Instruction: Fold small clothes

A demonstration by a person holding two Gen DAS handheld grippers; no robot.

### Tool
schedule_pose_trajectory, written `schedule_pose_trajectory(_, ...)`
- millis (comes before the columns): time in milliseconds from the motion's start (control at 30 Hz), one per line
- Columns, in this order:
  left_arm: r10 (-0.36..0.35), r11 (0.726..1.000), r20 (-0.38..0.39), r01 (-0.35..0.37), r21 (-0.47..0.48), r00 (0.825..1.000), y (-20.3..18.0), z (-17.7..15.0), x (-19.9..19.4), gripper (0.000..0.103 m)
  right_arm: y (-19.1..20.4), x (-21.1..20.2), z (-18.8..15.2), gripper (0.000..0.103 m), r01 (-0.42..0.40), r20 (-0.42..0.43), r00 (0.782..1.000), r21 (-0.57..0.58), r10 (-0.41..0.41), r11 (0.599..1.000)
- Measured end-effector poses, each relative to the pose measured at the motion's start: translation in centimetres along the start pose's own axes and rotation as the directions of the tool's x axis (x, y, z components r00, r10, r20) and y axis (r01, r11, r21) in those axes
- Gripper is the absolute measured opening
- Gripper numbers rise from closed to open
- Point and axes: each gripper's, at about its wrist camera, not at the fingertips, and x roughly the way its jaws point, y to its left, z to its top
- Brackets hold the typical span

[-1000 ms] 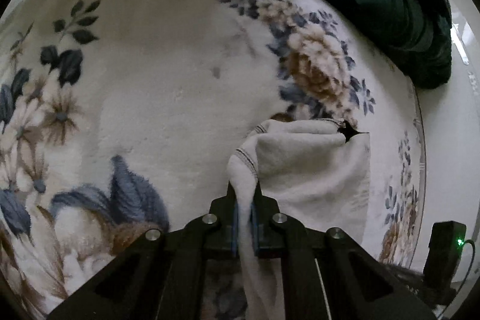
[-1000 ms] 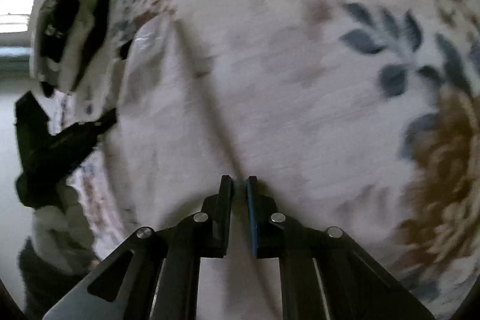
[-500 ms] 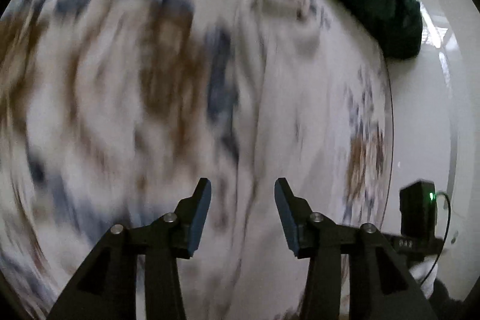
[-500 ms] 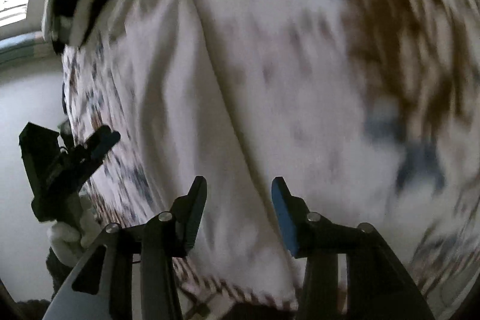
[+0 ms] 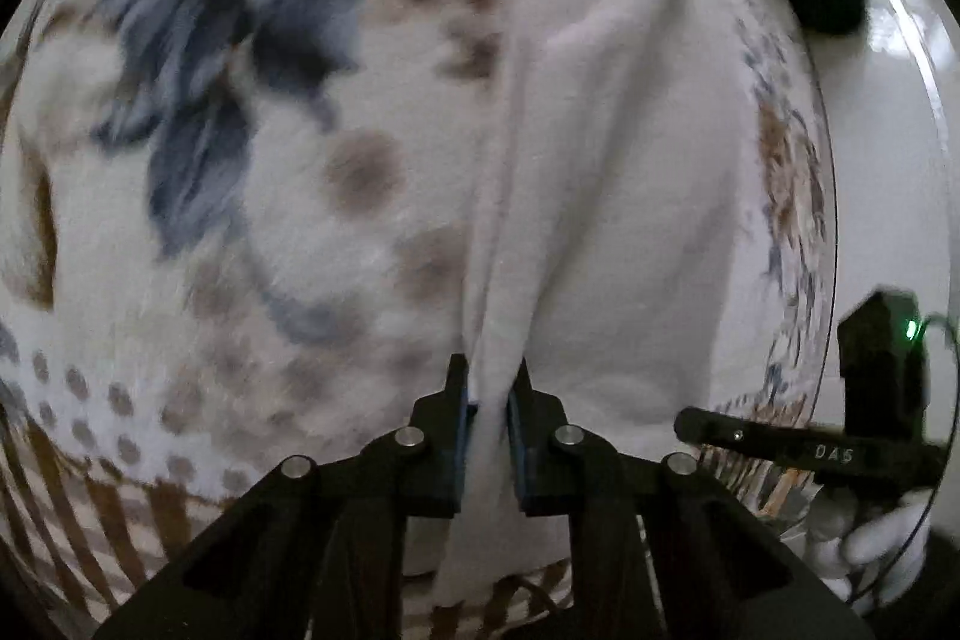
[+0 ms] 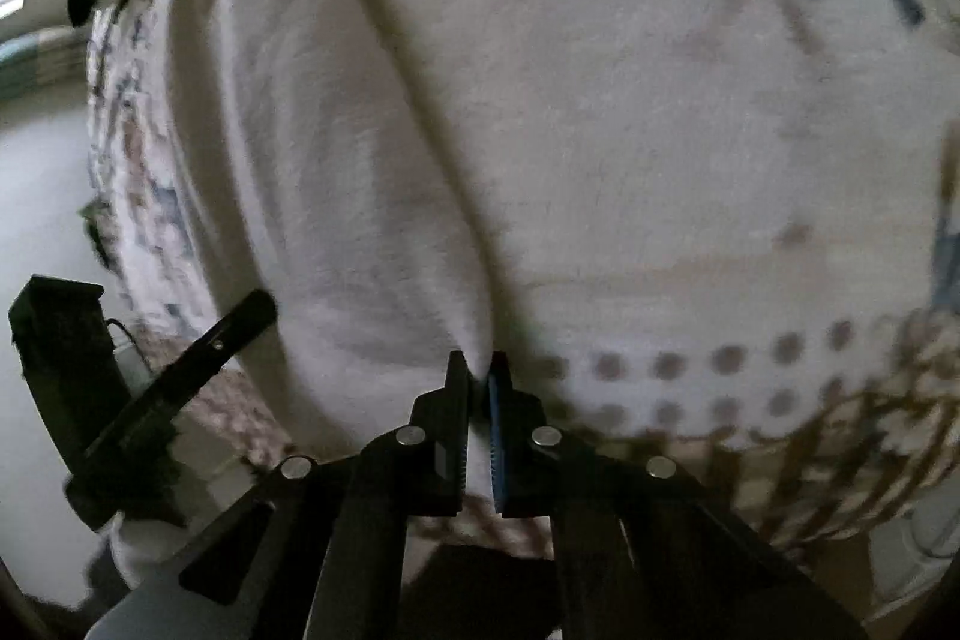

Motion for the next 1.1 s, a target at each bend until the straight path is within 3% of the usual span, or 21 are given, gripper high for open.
schedule_pose_trajectory(100, -0.051, 0.999, -0.019, 0.051, 0.005, 0.999, 0.0, 0.4, -0.9, 0.013, -0.1, 0.4, 0.0, 0.006, -0.037, -0.026, 0.999, 0.001, 0.037, 0.999)
schedule_pose_trajectory(133, -0.059, 0.998, -0.021, 0.059, -0.001, 0.998, -0.2, 0.4, -1.0, 0.020, 0.2, 0.2, 0.2, 0.008, -0.059, -0.029, 0.998, -0.008, 0.059, 0.998)
schedule_pose_trajectory(200, -0.096, 0.995, -0.013, 0.096, -0.012, 0.995, 0.7, -0.1, -2.0, 0.039, 0.2, -0.5, 0.1, 0.023, -0.111, -0.041, 0.993, -0.003, 0.111, 0.994)
schedule_pose_trajectory(233, -0.098, 0.995, -0.007, 0.098, -0.017, 0.995, 1.1, -0.2, -2.2, 0.057, 0.0, -0.9, 0.1, 0.046, -0.132, -0.036, 0.991, 0.002, 0.132, 0.991)
schedule_pose_trajectory(267, -0.108, 0.994, -0.003, 0.108, -0.030, 0.994, 1.7, -0.5, -2.1, 0.065, -0.3, -1.4, 0.1, 0.058, -0.142, -0.023, 0.990, 0.005, 0.142, 0.990)
schedule_pose_trajectory(400, -0.210, 0.974, -0.053, 0.204, -0.096, 0.976, 2.8, -1.7, 0.3, 0.065, -2.9, -1.1, -0.1, 0.059, -0.178, -0.057, 0.982, 0.030, 0.179, 0.984)
schedule_pose_trajectory(500, -0.241, 0.970, -0.079, 0.236, -0.058, 0.967, 1.8, -2.5, 1.5, 0.068, -3.6, 1.5, -0.5, 0.059, -0.238, -0.097, 0.966, 0.042, 0.241, 0.970)
schedule_pose_trajectory(567, -0.215, 0.977, -0.078, 0.215, -0.016, 0.973, 1.1, -2.8, 1.8, 0.068, -3.7, 2.6, -0.6, 0.059, -0.273, -0.092, 0.957, 0.042, 0.276, 0.961)
schedule_pose_trajectory(700, -0.236, 0.972, -0.046, 0.235, -0.031, 0.971, 1.0, -3.0, 1.5, 0.064, -4.9, 2.4, -0.9, 0.059, -0.323, -0.081, 0.942, 0.037, 0.325, 0.946)
schedule_pose_trajectory(733, -0.237, 0.971, -0.033, 0.236, -0.030, 0.971, 1.0, -3.1, 1.3, 0.046, -4.8, 2.4, -0.7, 0.053, -0.330, -0.084, 0.940, 0.031, 0.331, 0.944)
schedule_pose_trajectory(767, -0.233, 0.972, -0.033, 0.232, -0.031, 0.972, 1.2, -3.2, 1.2, 0.016, -4.9, 2.4, -1.0, 0.037, -0.332, -0.093, 0.939, 0.024, 0.332, 0.943)
schedule_pose_trajectory(800, -0.246, 0.969, -0.036, 0.244, -0.040, 0.969, 1.6, -3.4, 1.1, 0.011, -4.4, 2.6, -0.7, 0.028, -0.336, -0.100, 0.936, 0.025, 0.337, 0.942)
schedule_pose_trajectory(833, -0.259, 0.965, -0.027, 0.257, -0.053, 0.966, 1.8, -3.5, 1.0, 0.011, -4.4, 2.6, -0.8, 0.018, -0.350, -0.103, 0.930, 0.034, 0.352, 0.936)
schedule_pose_trajectory(867, -0.267, 0.962, -0.017, 0.265, -0.066, 0.964, 1.9, -3.5, 0.7, 0.010, -4.6, 2.4, -1.0, 0.016, -0.365, -0.099, 0.925, 0.044, 0.367, 0.930)
schedule_pose_trajectory(1000, -0.304, 0.945, 0.009, 0.303, -0.123, 0.953, 1.3, -3.4, -0.6, 0.010, -3.8, 0.7, -2.0, 0.013, -0.396, -0.080, 0.914, 0.028, 0.397, 0.918)
schedule_pose_trajectory(1100, -0.363, 0.913, 0.051, 0.367, -0.180, 0.930, 1.0, -2.9, -2.8, 0.010, -3.1, -1.6, -2.3, 0.012, -0.457, -0.058, 0.887, 0.026, 0.458, 0.889)
